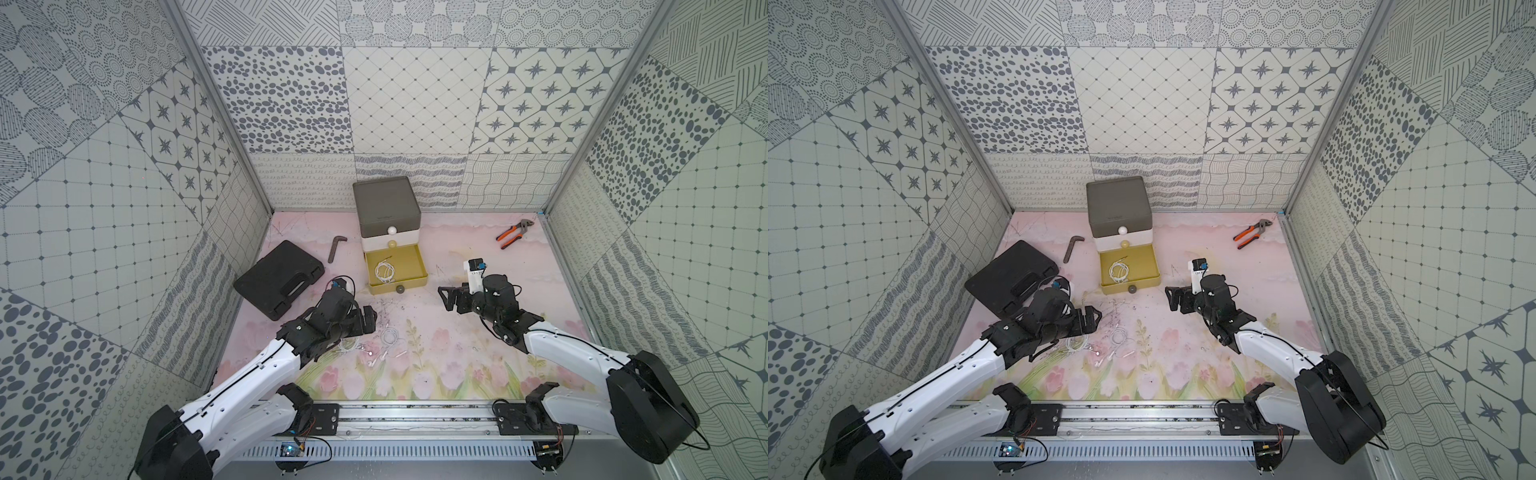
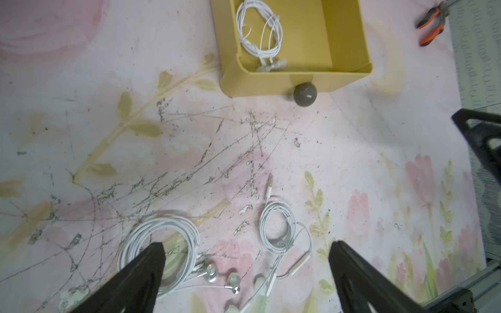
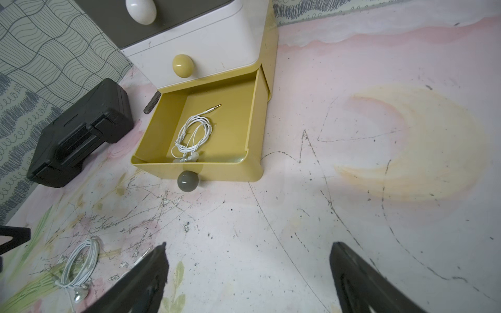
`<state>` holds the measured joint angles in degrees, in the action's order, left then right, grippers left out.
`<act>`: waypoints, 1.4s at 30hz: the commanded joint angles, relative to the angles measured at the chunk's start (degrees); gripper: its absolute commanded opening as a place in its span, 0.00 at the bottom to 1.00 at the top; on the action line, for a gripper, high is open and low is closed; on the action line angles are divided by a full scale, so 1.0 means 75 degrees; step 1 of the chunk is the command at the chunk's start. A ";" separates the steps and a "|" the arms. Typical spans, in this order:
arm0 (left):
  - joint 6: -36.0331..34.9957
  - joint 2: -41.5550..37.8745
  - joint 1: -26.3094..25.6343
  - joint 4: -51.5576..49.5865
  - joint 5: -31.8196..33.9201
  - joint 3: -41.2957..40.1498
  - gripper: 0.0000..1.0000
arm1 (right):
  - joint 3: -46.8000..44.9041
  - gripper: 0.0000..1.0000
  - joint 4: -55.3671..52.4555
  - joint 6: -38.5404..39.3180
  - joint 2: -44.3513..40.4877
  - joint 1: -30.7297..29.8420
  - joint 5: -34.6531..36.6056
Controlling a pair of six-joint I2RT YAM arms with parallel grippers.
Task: Place the wired earphones into the drawer by color
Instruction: Pick up the wired earphones from the center of the board.
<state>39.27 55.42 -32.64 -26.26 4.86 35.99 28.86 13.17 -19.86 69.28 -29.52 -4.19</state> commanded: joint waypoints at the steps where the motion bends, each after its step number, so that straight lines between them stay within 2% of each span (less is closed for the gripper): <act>1: 0.0834 0.0727 -0.0450 -0.1240 0.0588 0.0195 0.99 | -0.0239 0.97 0.0697 0.0178 -0.0439 0.0034 0.0383; 6: 0.0931 0.1460 -0.0880 -0.1417 0.1204 0.0404 0.98 | -0.0545 0.97 0.0877 0.0261 -0.0879 0.0060 0.0502; 11: 0.1010 0.1875 -0.0982 -0.1283 0.1324 0.0393 0.92 | -0.0333 0.97 0.0357 0.0160 -0.0905 0.0074 0.0787; 16: 0.1043 0.2207 -0.1085 -0.1103 0.1462 0.0346 0.84 | -0.0368 0.97 0.0410 0.0170 -0.0927 0.0079 0.0684; 29: 0.0862 0.3054 -0.1096 -0.0576 0.1685 0.0376 0.64 | -0.0468 0.97 0.0465 -0.0317 -0.1004 0.0069 0.1398; 42: 0.0736 0.3349 -0.1095 -0.0342 0.1788 0.0404 0.50 | -0.0652 0.97 0.0764 -0.0283 -0.1090 0.0079 0.1273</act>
<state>45.54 79.59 -40.82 -29.65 16.23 38.37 24.69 15.79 -21.87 62.19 -29.15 5.21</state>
